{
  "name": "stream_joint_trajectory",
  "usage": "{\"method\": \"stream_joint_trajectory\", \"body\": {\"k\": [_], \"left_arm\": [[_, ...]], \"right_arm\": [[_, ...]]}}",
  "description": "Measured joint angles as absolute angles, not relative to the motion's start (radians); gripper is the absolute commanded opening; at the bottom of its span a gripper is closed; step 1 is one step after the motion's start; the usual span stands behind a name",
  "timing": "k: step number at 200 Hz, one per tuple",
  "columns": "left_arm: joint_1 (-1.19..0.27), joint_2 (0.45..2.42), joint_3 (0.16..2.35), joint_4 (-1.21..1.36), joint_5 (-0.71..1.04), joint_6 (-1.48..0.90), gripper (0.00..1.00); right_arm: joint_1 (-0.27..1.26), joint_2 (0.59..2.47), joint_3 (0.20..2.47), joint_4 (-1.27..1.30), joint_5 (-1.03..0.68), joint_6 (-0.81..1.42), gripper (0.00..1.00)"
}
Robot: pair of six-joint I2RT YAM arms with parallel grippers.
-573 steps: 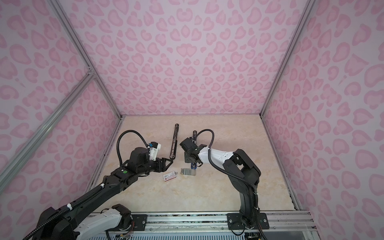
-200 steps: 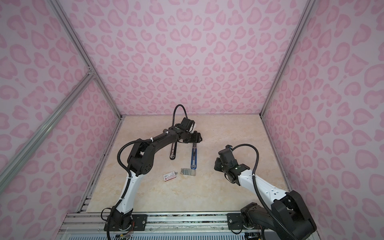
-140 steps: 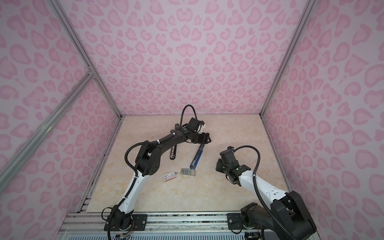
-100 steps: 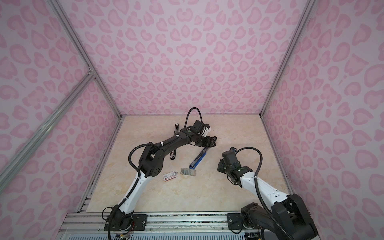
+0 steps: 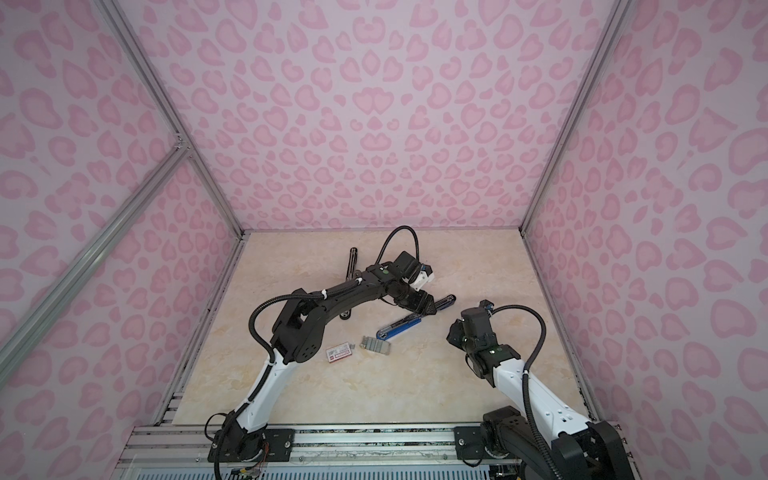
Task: Load the staples into the stapler
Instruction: 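Grasp the blue stapler's far end with the left gripper and swing it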
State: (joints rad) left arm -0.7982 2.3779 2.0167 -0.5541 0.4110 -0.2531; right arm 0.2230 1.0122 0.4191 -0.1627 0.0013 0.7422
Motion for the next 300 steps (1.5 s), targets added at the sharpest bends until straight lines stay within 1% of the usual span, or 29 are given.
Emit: {"method": "stream_joint_trajectory", "body": {"k": [22, 63, 103, 141, 159, 167, 179, 197, 222, 225, 239, 252, 277, 285, 300], "left_arm": [[-0.808, 2.380, 2.030, -0.546, 0.372, -0.215, 0.73], [-0.835, 2.460, 2.146, -0.544, 0.334, -0.146, 0.73], [-0.847, 2.510, 2.190, -0.545, 0.288, -0.099, 0.70], [-0.863, 2.539, 2.199, -0.544, 0.252, -0.067, 0.59], [-0.870, 2.554, 2.201, -0.543, 0.234, -0.056, 0.49], [-0.872, 2.556, 2.201, -0.540, 0.229, -0.050, 0.47], [-0.875, 2.556, 2.201, -0.541, 0.222, -0.049, 0.41], [-0.877, 2.556, 2.201, -0.539, 0.204, -0.041, 0.39], [-0.877, 2.555, 2.199, -0.528, 0.190, -0.033, 0.37], [-0.877, 2.555, 2.199, -0.526, 0.188, -0.033, 0.34], [-0.877, 2.555, 2.199, -0.521, 0.178, -0.023, 0.32], [-0.877, 2.555, 2.199, -0.519, 0.172, -0.016, 0.26], [-0.877, 2.548, 2.188, -0.508, 0.168, -0.016, 0.25], [-0.877, 2.547, 2.183, -0.505, 0.165, -0.015, 0.23], [-0.877, 2.540, 2.172, -0.498, 0.157, -0.014, 0.22]], "right_arm": [[0.162, 1.020, 0.421, -0.128, -0.034, 0.742, 0.55], [0.050, 1.063, 0.421, -0.063, -0.113, 0.749, 0.55], [-0.001, 1.142, 0.413, 0.012, -0.192, 0.768, 0.54], [-0.014, 1.229, 0.434, 0.073, -0.263, 0.775, 0.53], [-0.015, 1.271, 0.440, 0.110, -0.289, 0.775, 0.52], [-0.016, 1.285, 0.440, 0.121, -0.297, 0.779, 0.52], [-0.016, 1.301, 0.440, 0.140, -0.308, 0.786, 0.52], [-0.016, 1.329, 0.439, 0.182, -0.324, 0.794, 0.52], [-0.017, 1.377, 0.437, 0.250, -0.348, 0.801, 0.57], [-0.017, 1.385, 0.435, 0.268, -0.352, 0.802, 0.57], [-0.022, 1.417, 0.425, 0.328, -0.371, 0.815, 0.58], [-0.025, 1.449, 0.420, 0.386, -0.390, 0.825, 0.58], [-0.029, 1.511, 0.420, 0.497, -0.417, 0.849, 0.58], [-0.031, 1.532, 0.420, 0.531, -0.427, 0.853, 0.58], [-0.037, 1.569, 0.420, 0.593, -0.442, 0.868, 0.58]]}}
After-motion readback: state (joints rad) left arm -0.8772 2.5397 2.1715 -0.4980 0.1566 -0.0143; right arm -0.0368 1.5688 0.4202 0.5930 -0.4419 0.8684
